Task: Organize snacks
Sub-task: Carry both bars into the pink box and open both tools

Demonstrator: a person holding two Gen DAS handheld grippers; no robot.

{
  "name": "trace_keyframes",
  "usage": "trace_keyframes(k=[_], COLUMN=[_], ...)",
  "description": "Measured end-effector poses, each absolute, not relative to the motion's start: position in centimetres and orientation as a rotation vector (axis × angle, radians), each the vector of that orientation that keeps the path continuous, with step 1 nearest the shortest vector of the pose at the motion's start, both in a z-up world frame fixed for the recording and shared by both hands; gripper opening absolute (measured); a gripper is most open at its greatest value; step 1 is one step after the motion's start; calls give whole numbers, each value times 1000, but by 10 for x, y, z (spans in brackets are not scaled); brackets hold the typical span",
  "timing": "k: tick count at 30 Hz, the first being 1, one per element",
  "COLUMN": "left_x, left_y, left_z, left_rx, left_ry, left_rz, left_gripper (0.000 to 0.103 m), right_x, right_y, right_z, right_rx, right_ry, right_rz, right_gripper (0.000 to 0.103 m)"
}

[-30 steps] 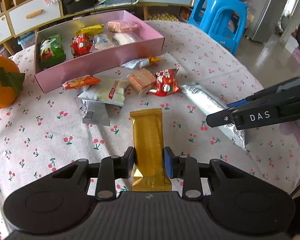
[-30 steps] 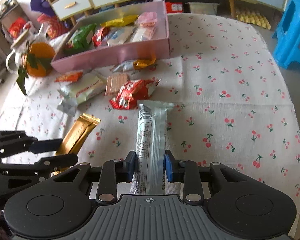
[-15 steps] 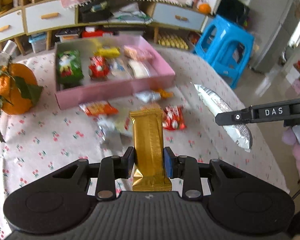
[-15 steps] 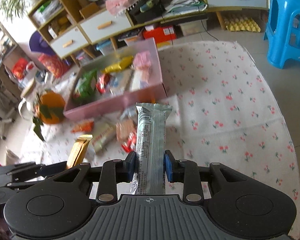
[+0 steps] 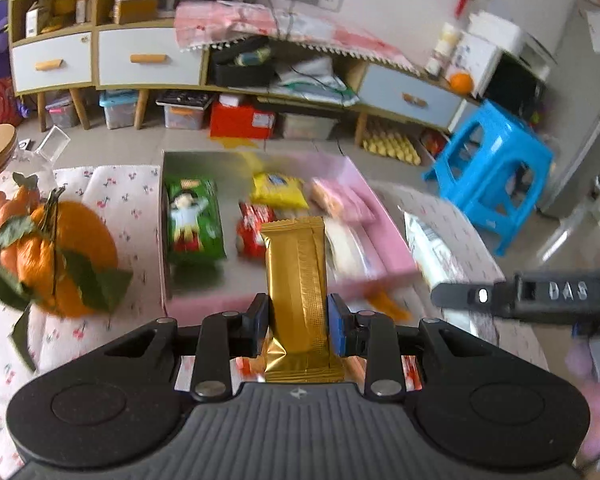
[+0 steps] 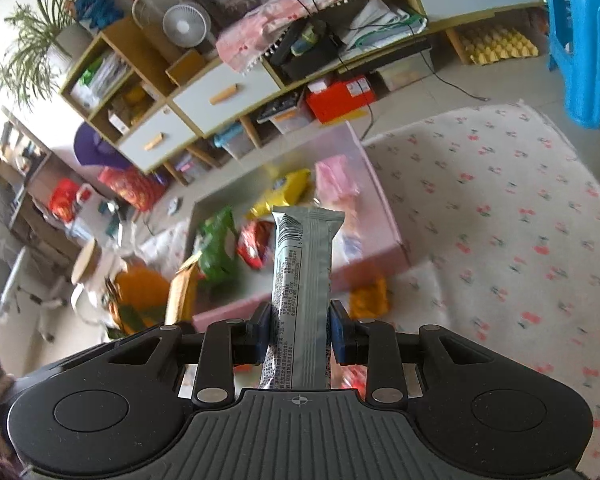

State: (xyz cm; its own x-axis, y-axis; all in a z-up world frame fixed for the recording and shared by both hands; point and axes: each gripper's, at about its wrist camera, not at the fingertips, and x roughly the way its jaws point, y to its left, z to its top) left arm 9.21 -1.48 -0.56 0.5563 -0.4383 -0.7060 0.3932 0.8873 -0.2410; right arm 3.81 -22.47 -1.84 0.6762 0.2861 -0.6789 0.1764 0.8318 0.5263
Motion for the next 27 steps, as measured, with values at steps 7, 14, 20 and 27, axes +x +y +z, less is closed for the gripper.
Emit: trace_keyframes(k=[7, 14, 20, 27], left_x=[119, 136, 145, 144], left_y=[-15, -20, -16, -21], left_z=[-15, -23, -45, -44], left_rx=[-92, -29, -55, -31], left_ry=[828, 803, 866, 842], left_rz=[-434, -406, -394, -366], left_gripper=[28, 29, 29, 29], right_x=[76, 108, 118, 121], right_y=[-225, -221, -221, -227], right_z=[-25, -42, -63, -70], right_rx=[613, 606, 584, 614], right_ry=[788, 759, 783, 750], right_rz=[47, 81, 68, 48], right_gripper=[29, 29, 29, 29])
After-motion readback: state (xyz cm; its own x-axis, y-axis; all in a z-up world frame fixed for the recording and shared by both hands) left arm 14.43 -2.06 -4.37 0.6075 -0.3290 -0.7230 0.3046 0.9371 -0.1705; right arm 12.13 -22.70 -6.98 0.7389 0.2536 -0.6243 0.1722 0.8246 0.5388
